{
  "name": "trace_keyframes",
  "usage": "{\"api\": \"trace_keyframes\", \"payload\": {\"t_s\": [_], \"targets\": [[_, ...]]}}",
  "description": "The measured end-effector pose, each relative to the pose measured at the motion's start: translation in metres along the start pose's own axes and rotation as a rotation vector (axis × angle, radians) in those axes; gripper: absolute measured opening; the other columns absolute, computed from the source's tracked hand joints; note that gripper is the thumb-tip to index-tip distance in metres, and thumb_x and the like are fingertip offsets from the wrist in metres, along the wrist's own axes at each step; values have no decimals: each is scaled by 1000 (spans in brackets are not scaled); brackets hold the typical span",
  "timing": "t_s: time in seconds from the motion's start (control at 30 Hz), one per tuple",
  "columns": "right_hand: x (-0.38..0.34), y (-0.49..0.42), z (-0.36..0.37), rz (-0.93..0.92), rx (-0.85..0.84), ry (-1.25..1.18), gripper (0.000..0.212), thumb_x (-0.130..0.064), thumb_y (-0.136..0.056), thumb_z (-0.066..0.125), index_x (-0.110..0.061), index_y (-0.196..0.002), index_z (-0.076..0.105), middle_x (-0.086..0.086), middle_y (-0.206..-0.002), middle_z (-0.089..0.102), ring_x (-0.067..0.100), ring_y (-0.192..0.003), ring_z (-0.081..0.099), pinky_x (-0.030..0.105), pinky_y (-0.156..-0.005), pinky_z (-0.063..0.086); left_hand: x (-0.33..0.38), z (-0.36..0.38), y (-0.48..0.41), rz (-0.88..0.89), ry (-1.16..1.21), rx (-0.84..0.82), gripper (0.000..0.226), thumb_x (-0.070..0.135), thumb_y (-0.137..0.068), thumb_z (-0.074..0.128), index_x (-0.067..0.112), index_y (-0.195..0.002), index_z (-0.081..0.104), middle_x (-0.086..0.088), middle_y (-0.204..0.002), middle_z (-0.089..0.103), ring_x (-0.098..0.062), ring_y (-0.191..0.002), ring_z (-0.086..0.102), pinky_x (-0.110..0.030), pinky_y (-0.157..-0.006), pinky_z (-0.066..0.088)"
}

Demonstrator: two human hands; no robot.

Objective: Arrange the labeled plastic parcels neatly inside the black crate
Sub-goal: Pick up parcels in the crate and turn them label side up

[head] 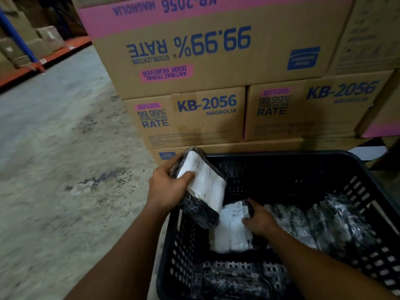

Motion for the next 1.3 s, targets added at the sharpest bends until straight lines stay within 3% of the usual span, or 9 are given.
{"api": "trace_keyframes", "payload": {"t_s": [0.13,0.3,0.47,0.57,0.73,0.83,0.97,1.17,1.3], "targets": [[-12,8,-16,-68,108,92,38,-24,-85,63,-16,-122,66,12,-118,71,30,-109,65,31,-89,49,2,11,3,-34,78,-30,57,25,-72,80,37,-126,70,18,-114,72,-15,-111,70,-44,-103,55],[-46,26,-55,124,-195,-765,37,-47,-85,59,-19,-105,71,10,-98,72,31,-86,66,41,-72,55,4,26,7,-117,273,-90,52,11,-80,79,25,-130,70,0,-121,76,-22,-106,74,-41,-97,58],[-58,40,-92,61,-353,-1176,53,-55,-81,55,-17,-114,73,16,-106,76,38,-96,70,50,-85,54,5,52,9,-257,505,-228,36,7,-86,72,33,-110,76,-5,-106,81,-28,-94,76,-41,-80,63],[-67,43,-104,-64,-263,-1116,39,-38,-88,62,-12,-115,70,12,-102,78,27,-93,74,38,-78,58,7,70,16,-253,491,-260,57,12,-85,75,27,-139,62,-8,-115,78,-31,-102,75,-47,-88,61],[-57,47,-117,-190,-56,-1156,22,-13,-80,71,-11,-102,68,16,-96,73,26,-79,72,37,-68,59,3,84,33,-401,534,-152,82,27,-75,88,30,-146,46,-2,-119,69,-28,-98,72,-47,-67,64],[-50,50,-118,-164,-110,-1168,37,-11,-67,77,-10,-102,65,18,-98,70,29,-83,70,40,-71,59,-1,92,46,-411,533,-186,71,16,-76,87,29,-136,52,-5,-134,62,-33,-109,68,-58,-74,63],[-43,60,-123,-119,-254,-863,31,-24,-58,85,-21,-80,63,9,-83,68,26,-74,63,37,-61,54,-1,79,39,-311,472,-34,51,12,-74,87,23,-118,63,-13,-113,74,-34,-92,75,-49,-77,64],[-50,58,-104,-140,-247,-874,58,-18,-66,86,-25,-117,59,12,-108,76,32,-89,75,41,-66,60,11,66,32,-98,160,-52,49,31,-86,78,17,-130,64,-2,-105,79,-16,-88,75,-30,-80,58],[-42,45,-87,-119,-116,-828,62,-14,-77,81,-20,-131,51,9,-108,72,29,-87,75,37,-65,61,5,38,26,106,-307,202,48,38,-90,65,20,-134,62,-10,-121,73,-31,-116,64,-46,-98,54]]}}
Point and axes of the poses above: each hand's wrist, its own y-axis away from the middle knuckle, its own z-axis out of the palm, x = y × z, the point moved 3 cm from there along -y, towards the middle knuckle
